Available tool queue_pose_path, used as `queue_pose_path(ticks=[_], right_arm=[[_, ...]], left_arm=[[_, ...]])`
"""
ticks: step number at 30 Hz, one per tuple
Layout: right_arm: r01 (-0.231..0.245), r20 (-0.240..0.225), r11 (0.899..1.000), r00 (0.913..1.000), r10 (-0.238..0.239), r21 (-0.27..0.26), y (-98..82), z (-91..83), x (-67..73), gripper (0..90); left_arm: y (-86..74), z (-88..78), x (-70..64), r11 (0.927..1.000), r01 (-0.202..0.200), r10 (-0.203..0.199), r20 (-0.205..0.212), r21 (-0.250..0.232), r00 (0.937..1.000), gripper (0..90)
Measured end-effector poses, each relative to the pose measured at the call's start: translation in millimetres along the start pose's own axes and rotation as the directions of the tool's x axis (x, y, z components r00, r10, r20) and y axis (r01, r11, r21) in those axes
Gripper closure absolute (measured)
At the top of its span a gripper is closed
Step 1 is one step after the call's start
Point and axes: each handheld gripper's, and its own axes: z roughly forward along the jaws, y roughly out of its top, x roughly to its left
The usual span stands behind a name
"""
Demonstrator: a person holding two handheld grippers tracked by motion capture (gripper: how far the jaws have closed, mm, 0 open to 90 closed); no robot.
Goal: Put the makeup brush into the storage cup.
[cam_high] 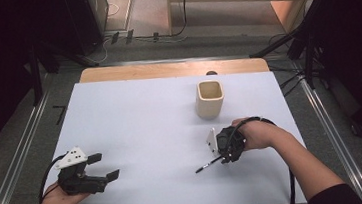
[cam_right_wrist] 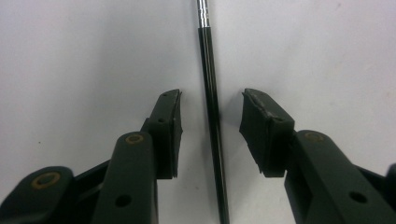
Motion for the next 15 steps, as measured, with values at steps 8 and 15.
queue_pose_path(ticks=[8, 15], right_arm=[[0.014, -0.002, 1.0, 0.9999, -0.014, 0.011, 1.5, -0.9, 1.6, 75.6], [0.023, 0.001, 1.0, 0.9997, -0.023, 0.011, 2.4, -0.3, 1.3, 84.0]], left_arm=[[0.0, 0.0, 0.2, 1.0, 0.002, -0.002, 0.002, 0.0, 1.0, 9.4], [0.0, -0.1, 0.5, 1.0, 0.004, -0.004, 0.003, -0.001, 1.0, 9.4]])
